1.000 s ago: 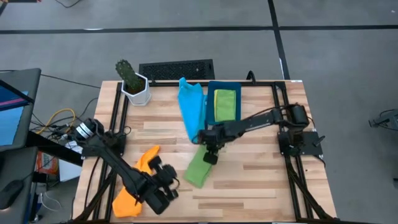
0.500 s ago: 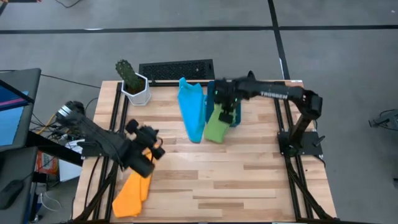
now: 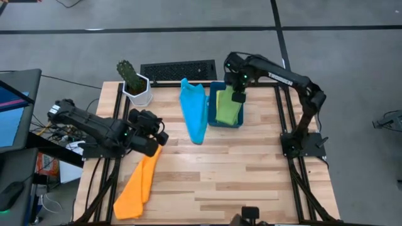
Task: Fold microfiber towels
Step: Put the green towel into the blue bin, then fold the blue towel
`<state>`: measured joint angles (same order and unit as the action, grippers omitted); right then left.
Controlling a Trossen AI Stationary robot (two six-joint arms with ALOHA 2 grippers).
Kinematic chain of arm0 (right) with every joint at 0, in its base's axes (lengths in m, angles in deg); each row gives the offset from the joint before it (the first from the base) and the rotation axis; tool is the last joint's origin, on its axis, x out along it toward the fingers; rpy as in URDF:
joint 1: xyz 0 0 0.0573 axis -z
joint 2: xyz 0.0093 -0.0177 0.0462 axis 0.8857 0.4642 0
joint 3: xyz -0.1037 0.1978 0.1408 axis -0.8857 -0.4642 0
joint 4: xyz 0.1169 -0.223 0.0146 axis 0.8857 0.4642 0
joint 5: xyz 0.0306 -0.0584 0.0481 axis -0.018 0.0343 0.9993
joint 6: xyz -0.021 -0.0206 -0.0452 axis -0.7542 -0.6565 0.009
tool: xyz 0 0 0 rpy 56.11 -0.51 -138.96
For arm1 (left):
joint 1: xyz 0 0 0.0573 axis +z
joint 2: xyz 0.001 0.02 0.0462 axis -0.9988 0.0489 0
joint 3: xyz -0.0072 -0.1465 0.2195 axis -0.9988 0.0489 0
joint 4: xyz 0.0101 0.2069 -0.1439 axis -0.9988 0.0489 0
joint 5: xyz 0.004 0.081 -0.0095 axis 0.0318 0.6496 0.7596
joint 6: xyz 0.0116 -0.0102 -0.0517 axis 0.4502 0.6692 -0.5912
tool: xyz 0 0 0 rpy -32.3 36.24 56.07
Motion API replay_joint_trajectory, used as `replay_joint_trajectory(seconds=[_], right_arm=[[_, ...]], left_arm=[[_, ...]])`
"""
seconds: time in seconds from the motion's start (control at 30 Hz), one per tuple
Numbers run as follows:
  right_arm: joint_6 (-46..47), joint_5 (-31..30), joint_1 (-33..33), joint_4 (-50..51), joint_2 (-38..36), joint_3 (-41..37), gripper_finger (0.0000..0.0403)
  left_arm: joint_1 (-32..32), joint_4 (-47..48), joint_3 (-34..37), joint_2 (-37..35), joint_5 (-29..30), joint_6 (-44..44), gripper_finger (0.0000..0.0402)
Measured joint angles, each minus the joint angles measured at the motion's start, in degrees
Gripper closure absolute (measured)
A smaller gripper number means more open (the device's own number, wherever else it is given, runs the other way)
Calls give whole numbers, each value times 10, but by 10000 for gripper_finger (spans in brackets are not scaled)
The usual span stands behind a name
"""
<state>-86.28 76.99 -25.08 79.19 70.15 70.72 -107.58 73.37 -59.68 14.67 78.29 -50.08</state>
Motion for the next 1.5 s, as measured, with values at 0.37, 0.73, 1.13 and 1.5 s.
replay_joint_trajectory(seconds=[0.37,0.73,1.13,1.5], right_arm=[[-55,12,22,-66,88,1,383],[-58,6,22,-115,87,6,258],[68,252,63,-109,36,57,181],[135,388,-21,-151,-55,-46,276]], left_arm=[[56,0,0,5,-26,30,401],[65,-26,0,5,-35,114,359],[83,-34,0,-2,-56,133,288],[211,-329,60,-1,-321,462,287]])
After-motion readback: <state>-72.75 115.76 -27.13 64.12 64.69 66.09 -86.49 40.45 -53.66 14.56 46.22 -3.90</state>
